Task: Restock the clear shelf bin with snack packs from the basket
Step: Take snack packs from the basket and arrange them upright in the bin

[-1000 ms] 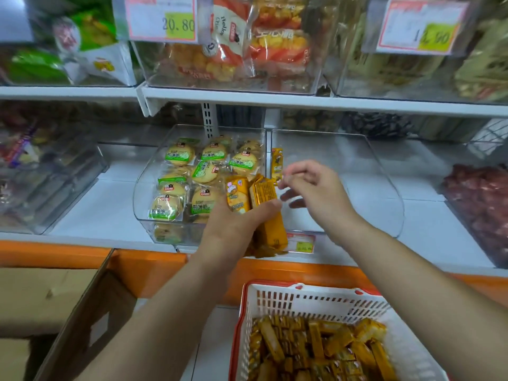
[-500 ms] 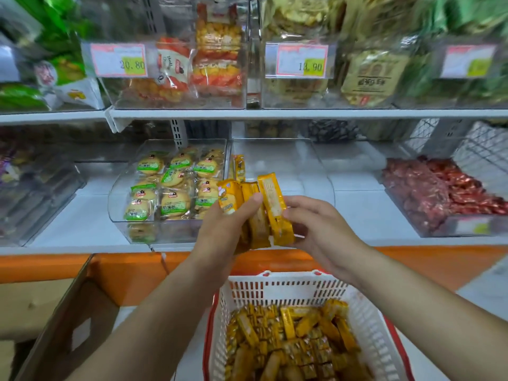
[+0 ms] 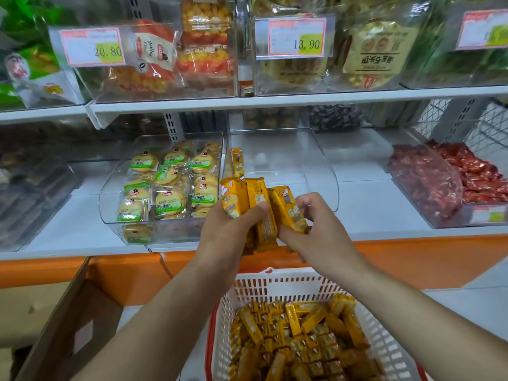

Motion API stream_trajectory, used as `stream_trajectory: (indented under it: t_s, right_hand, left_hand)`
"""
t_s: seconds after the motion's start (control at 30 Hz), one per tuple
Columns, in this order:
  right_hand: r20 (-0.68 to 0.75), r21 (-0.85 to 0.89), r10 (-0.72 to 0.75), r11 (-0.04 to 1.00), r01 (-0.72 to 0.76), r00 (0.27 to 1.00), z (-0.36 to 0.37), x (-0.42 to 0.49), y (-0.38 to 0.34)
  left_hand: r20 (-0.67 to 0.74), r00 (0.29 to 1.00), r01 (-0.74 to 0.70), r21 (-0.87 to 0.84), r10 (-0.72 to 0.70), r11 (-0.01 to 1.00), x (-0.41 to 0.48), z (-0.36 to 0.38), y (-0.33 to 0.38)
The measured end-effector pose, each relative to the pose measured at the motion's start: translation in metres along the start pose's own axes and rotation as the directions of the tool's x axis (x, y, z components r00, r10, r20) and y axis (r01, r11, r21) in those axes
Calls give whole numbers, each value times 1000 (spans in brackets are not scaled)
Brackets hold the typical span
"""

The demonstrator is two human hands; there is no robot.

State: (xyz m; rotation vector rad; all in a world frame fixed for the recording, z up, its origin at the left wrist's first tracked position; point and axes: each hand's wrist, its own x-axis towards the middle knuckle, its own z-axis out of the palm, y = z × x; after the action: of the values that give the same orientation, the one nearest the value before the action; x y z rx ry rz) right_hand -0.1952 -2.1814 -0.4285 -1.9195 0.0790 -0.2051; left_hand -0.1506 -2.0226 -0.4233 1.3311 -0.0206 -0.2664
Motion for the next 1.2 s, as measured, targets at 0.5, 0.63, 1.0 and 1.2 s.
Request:
stream_trajectory:
  t_s: [0.5, 0.63, 1.0, 1.2]
  right_hand:
    - [4, 16, 97, 995, -97, 995, 10, 135, 12]
    - [-72, -86, 153, 984, -159, 986, 38, 215, 34]
    - [-151, -430, 59, 895, -119, 987, 66, 308, 83]
    - [-172, -428, 135, 882, -197, 976, 72, 313, 94]
  left_hand:
    - [-34, 989, -131, 291, 147, 948, 42, -65, 28]
    - [-88, 984, -127, 271, 156, 954, 62, -80, 29]
    - [-78, 991, -88, 205, 105, 975, 87, -81, 18]
    - [-67, 995, -63, 185, 77, 981, 90, -81, 15]
